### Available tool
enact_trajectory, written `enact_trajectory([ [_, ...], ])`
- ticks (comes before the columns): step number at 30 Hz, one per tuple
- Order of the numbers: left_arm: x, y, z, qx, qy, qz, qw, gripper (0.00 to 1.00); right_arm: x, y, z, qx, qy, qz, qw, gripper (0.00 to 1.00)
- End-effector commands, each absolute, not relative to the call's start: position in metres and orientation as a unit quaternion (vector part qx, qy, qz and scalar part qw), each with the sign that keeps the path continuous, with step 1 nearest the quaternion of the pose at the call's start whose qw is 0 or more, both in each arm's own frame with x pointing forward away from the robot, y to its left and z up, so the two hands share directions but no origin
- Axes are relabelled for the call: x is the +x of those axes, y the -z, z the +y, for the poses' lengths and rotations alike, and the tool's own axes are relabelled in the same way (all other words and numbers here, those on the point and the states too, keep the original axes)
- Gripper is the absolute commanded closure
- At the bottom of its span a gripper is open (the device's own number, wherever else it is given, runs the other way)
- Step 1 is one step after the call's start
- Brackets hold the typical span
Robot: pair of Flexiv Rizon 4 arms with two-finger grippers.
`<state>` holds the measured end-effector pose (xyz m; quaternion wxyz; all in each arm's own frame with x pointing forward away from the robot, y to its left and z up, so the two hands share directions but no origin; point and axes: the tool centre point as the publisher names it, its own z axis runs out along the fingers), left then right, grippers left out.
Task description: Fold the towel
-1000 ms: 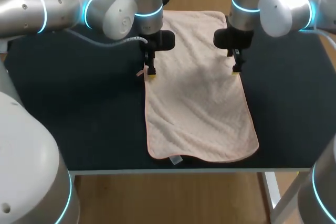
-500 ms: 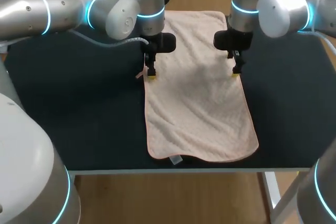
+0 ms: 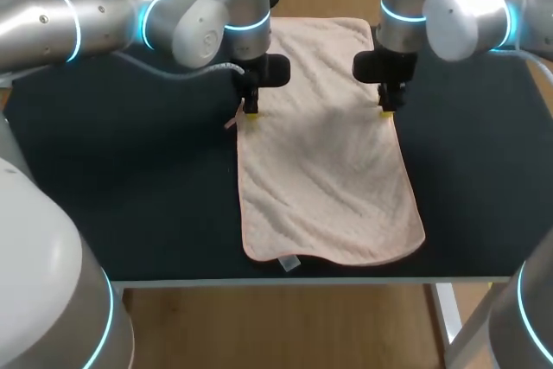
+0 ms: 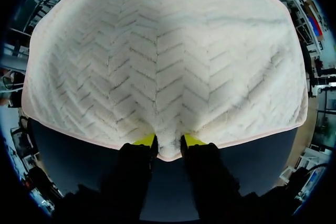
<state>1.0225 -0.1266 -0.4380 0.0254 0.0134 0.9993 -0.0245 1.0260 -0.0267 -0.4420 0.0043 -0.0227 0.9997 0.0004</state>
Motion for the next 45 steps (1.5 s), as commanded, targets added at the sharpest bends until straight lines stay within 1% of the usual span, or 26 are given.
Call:
enact_trajectory([
  [1, 1.020, 0.438, -0.126, 0.017, 0.029, 0.999, 0.031, 1.00, 1.024, 0.436, -0.030, -0.022, 0.002, 1.000, 0.006, 1.00],
  [8, 1.017, 0.404, -0.123, 0.024, 0.043, 0.997, 0.061, 1.00, 1.024, 0.412, -0.031, -0.027, 0.002, 0.999, 0.025, 1.00],
  [13, 1.014, 0.350, -0.118, 0.034, 0.057, 0.992, 0.108, 1.00, 1.023, 0.372, -0.029, -0.040, 0.000, 0.998, 0.056, 1.00],
  [21, 1.020, 0.262, -0.092, 0.019, 0.059, 0.983, 0.171, 1.00, 1.027, 0.303, -0.032, -0.050, 0.003, 0.992, 0.116, 1.00],
  [27, 1.035, 0.200, -0.078, 0.044, 0.049, 0.979, 0.194, 1.00, 1.035, 0.248, -0.033, -0.055, 0.007, 0.984, 0.172, 1.00],
  [31, 1.032, 0.156, -0.080, 0.068, 0.049, 0.972, 0.219, 1.00, 1.034, 0.206, -0.026, -0.067, 0.000, 0.974, 0.218, 1.00],
  [34, 1.027, 0.126, -0.084, 0.083, 0.050, 0.966, 0.241, 1.00, 1.033, 0.172, -0.019, -0.085, -0.007, 0.968, 0.238, 1.00],
  [36, 1.027, 0.109, -0.087, 0.089, 0.053, 0.961, 0.255, 1.00, 1.034, 0.152, -0.014, -0.097, -0.002, 0.965, 0.244, 1.00],
  [45, 1.042, 0.044, -0.087, 0.089, 0.039, 0.942, 0.321, 1.00, 1.051, 0.063, -0.003, -0.110, -0.019, 0.941, 0.321, 1.00],
])
